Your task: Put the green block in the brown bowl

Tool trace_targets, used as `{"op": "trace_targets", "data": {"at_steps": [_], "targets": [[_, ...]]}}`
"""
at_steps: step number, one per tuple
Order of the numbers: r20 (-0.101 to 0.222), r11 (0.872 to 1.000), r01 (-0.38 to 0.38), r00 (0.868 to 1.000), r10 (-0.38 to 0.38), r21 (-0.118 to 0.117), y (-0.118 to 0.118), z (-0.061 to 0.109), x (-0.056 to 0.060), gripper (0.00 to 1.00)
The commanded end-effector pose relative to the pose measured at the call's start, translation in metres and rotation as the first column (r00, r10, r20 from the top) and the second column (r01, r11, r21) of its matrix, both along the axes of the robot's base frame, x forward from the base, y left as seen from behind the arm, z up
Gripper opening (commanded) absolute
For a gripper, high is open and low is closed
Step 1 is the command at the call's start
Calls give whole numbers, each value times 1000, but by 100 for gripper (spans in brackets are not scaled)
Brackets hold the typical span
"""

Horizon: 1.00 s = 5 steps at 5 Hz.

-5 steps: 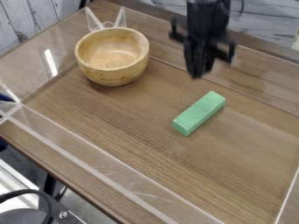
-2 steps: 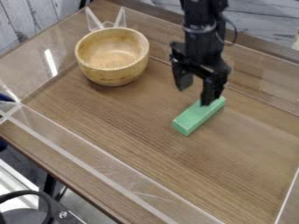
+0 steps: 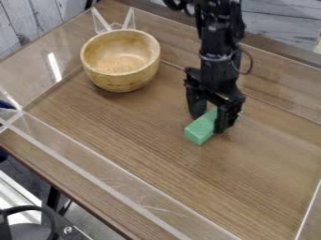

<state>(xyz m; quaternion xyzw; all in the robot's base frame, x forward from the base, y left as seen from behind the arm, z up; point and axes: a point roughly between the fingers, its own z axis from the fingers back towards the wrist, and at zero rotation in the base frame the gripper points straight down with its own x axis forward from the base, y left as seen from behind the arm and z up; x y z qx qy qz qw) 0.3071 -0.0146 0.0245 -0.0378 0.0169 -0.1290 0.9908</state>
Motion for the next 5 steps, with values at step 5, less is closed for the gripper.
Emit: {"op": "trace_targets", "data": {"at_steps": [5], "targets": [[232, 982, -190, 956, 182, 14, 77, 115, 21, 0]]}}
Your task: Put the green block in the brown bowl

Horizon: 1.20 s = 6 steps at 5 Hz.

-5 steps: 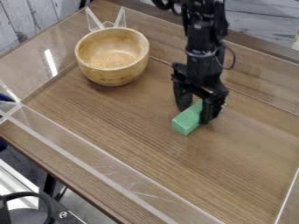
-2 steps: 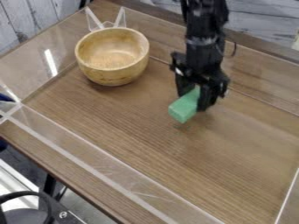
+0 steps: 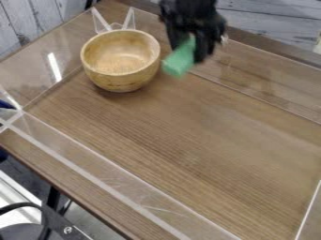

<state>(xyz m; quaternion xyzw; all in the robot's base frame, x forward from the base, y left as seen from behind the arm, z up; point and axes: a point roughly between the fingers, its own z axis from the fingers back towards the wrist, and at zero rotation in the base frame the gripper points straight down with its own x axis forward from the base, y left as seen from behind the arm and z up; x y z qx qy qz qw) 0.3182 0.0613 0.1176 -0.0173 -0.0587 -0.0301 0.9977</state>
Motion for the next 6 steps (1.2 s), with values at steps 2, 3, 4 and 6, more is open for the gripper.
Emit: {"op": "trace_targets", "data": {"at_steps": [2, 3, 4, 6], "targets": [[90, 992, -118, 989, 114, 39, 67, 30, 23, 0], [78, 987, -149, 986, 145, 52, 83, 21, 23, 0], [65, 982, -175, 983, 170, 71, 100, 8, 20, 0], [25, 976, -193, 981, 192, 96, 116, -16, 14, 0]]}}
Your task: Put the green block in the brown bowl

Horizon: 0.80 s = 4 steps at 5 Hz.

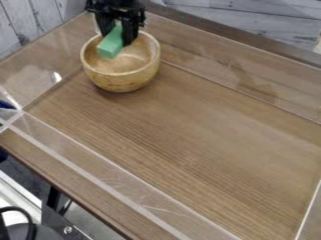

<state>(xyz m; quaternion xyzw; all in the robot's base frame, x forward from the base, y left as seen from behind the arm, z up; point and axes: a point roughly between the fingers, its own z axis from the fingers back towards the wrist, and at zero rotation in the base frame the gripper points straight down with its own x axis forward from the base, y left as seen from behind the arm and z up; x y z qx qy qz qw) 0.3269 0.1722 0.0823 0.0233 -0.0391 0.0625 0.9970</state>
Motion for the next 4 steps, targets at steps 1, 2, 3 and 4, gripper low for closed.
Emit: {"op": "trace_targets", "data": {"at_steps": [1, 2, 3, 4], "targets": [[30, 1000, -3, 1000, 2, 31, 6, 9, 2, 0], [10, 1000, -2, 1000, 2, 31, 8, -1, 1, 0], [-7, 1000, -1, 1000, 1, 30, 9, -11, 0, 0], [-18, 1000, 2, 1000, -1, 30, 9, -19, 1, 0]]}}
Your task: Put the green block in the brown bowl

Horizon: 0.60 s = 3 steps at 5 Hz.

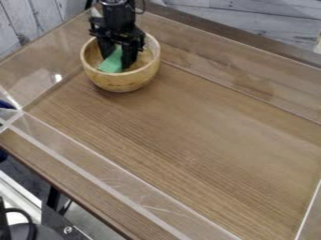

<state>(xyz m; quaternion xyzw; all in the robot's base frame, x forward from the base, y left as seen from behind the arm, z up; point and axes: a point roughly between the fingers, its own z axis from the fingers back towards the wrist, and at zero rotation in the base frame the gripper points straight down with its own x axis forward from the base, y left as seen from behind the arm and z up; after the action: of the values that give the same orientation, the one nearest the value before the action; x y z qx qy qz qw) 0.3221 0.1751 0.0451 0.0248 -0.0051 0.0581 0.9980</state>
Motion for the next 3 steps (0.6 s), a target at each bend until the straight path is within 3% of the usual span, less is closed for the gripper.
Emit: {"op": "trace_targets", "data": {"at_steps": [1, 3], "targets": [[41, 1000, -4, 999, 3, 29, 8, 10, 8, 0], [23, 1000, -5, 1000, 4, 25, 10, -2, 11, 0]]}}
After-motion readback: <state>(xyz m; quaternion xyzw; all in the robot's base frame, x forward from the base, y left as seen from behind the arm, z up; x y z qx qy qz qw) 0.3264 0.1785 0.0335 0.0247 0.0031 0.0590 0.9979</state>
